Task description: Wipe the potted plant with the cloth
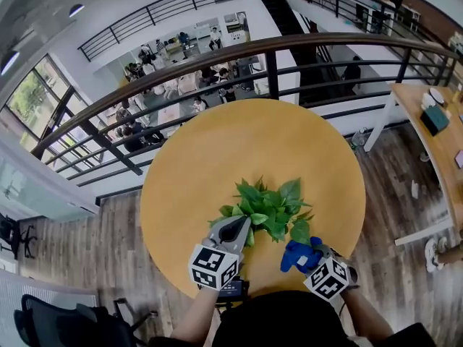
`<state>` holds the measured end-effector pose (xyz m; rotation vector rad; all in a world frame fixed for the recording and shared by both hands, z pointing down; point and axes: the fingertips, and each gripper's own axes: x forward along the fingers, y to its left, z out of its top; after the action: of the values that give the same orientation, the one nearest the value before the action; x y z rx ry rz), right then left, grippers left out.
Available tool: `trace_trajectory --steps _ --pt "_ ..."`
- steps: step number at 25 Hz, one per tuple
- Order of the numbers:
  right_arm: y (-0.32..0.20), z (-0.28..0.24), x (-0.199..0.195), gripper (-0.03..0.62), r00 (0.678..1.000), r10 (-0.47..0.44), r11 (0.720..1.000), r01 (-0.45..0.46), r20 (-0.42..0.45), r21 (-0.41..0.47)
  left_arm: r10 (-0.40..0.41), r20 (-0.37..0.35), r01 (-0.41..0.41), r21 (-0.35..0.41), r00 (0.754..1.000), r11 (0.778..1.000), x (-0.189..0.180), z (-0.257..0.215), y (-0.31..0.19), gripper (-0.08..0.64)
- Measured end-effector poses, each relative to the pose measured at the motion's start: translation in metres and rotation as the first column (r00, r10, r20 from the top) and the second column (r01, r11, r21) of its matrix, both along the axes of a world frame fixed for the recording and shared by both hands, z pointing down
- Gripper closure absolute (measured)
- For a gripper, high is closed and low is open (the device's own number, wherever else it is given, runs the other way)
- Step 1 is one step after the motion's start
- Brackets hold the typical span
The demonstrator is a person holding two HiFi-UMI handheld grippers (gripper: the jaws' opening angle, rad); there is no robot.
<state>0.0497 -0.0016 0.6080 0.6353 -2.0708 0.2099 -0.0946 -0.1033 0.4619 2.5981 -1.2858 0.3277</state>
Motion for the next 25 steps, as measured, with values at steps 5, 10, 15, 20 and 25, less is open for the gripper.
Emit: trace_trajectory --steps 5,10,15,20,25 --pt "0.01 0.013 0.051 0.434 0.992 0.112 0.993 -0.114 -0.049 -0.03 0.01 -0.009 -0.009 0.007 1.0 1.0 0.001 -0.002 0.003 0.559" --pt "-0.018 -0.059 0.077 0.434 0.969 0.2 0.971 -0.216 0.148 0.099 0.012 -0.009 -0.012 0.003 1.0 1.0 0.001 -0.003 0.004 0.56" --pt "-0.064 -0.091 0.088 0.434 0.891 0.312 0.918 -0.372 0.329 0.137 0.017 -0.001 -0.017 -0.001 1.0 1.0 0.005 -0.002 0.002 0.558" --pt "-0.05 -0.003 0.04 0.434 0.923 0.294 0.956 -0.283 0.249 -0.079 0.012 -0.002 -0.012 -0.003 1.0 1.0 0.003 -0.002 0.001 0.559" --pt "-0.035 0.039 0.067 0.434 0.957 0.29 0.953 -0.286 0.024 -0.103 0.012 0.002 -0.012 -0.004 1.0 1.0 0.003 -0.003 0.001 0.56"
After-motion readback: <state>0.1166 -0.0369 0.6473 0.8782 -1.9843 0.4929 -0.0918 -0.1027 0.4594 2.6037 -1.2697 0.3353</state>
